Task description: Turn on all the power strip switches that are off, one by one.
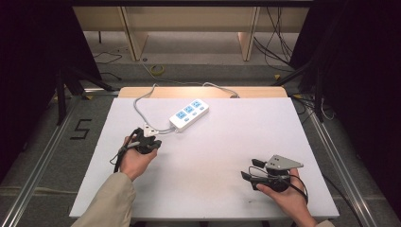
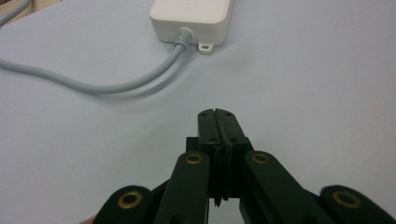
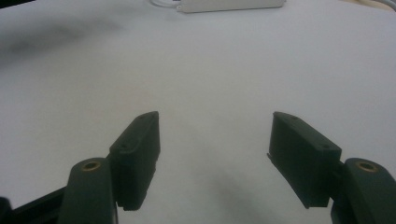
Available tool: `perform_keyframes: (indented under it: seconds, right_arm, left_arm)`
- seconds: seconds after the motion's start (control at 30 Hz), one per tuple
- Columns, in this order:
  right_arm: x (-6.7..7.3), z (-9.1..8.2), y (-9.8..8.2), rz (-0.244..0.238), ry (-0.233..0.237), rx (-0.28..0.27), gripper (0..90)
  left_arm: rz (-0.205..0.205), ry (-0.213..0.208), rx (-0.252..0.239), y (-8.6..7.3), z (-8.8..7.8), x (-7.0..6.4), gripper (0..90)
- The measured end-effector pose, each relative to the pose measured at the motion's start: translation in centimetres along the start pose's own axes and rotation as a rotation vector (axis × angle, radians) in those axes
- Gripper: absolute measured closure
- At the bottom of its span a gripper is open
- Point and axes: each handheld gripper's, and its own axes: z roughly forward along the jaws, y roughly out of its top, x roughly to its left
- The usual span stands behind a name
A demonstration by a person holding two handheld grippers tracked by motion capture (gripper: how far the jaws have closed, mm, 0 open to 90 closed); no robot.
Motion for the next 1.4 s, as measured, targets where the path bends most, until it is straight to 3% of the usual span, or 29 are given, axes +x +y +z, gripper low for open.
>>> perform_keyframes:
  seconds: [0.3,0.6,1.4]
  right_arm:
    - [-0.1,-0.1,-0.1,0.005,-0.001,-0.002,34.5]
    - [0.0,-0.1,-0.2,0.004,-0.001,0.001,34.6]
    - [0.0,0.0,-0.2,0.001,0.006,0.002,34.6]
  left_arm:
    - [0.044,0.015,-0.008,1.3,1.2,0.0,89.8]
    - [0.038,0.008,-0.003,2.7,2.0,-0.1,89.8]
    - [0.071,0.010,0.012,6.6,3.8,-0.2,89.9]
